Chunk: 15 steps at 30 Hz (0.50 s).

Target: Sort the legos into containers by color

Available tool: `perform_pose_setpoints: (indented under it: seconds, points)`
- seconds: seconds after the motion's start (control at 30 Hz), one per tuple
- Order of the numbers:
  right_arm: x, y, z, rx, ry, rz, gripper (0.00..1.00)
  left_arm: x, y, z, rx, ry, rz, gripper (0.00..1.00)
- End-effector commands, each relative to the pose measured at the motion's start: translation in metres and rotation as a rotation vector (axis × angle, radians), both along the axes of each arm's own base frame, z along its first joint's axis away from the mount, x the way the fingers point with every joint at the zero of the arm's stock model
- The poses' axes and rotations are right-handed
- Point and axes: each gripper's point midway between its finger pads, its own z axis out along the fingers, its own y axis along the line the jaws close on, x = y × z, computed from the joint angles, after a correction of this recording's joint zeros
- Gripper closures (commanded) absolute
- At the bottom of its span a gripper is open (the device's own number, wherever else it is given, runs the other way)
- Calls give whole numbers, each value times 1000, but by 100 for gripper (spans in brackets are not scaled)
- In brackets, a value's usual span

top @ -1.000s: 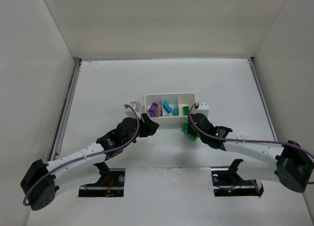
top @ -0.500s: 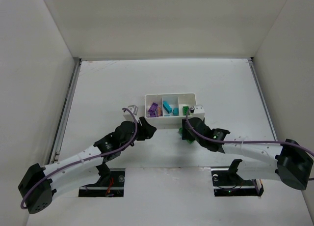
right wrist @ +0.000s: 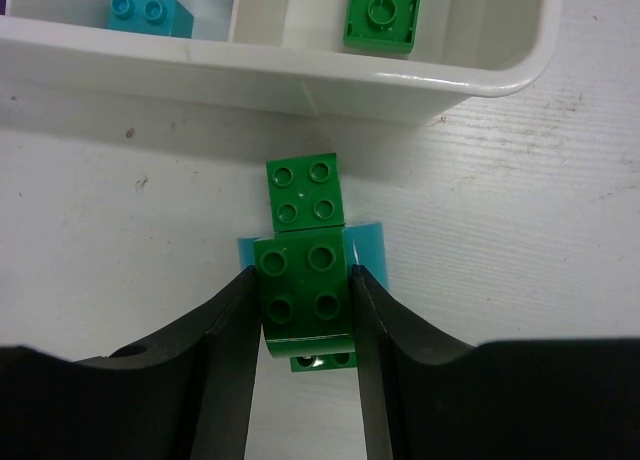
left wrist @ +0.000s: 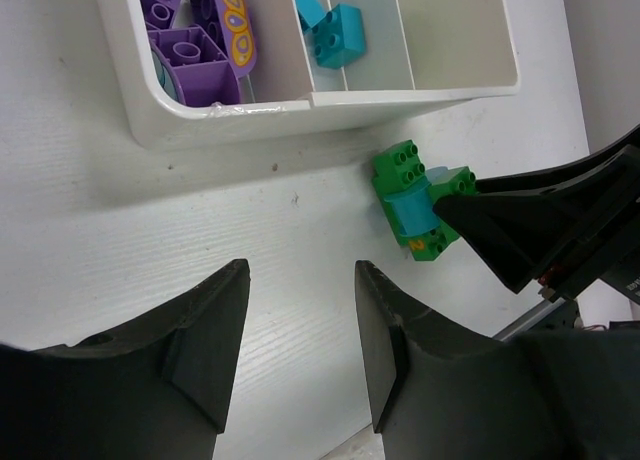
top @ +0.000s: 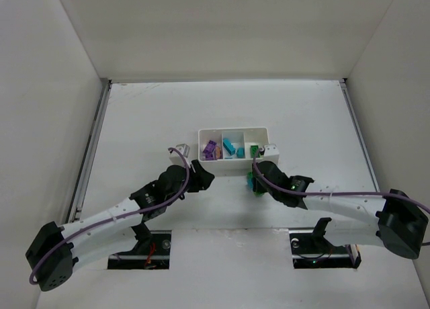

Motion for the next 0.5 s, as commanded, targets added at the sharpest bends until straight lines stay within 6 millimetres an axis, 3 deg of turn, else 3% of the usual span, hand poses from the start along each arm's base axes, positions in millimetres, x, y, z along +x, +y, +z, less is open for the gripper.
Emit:
perform_pose_setpoints:
  seconds: [0.0, 0.33, 0.47]
  points:
    - [8, 10, 17, 42, -37, -20, 73, 2, -4, 4, -30, -5, 8, 55]
    - [19, 55, 72, 280, -103, 72, 74, -11, -31, 18, -206, -31, -48, 35]
    - [24, 75, 88, 409, -99, 95, 74, -12, -37, 36, -343, -78, -53, 32]
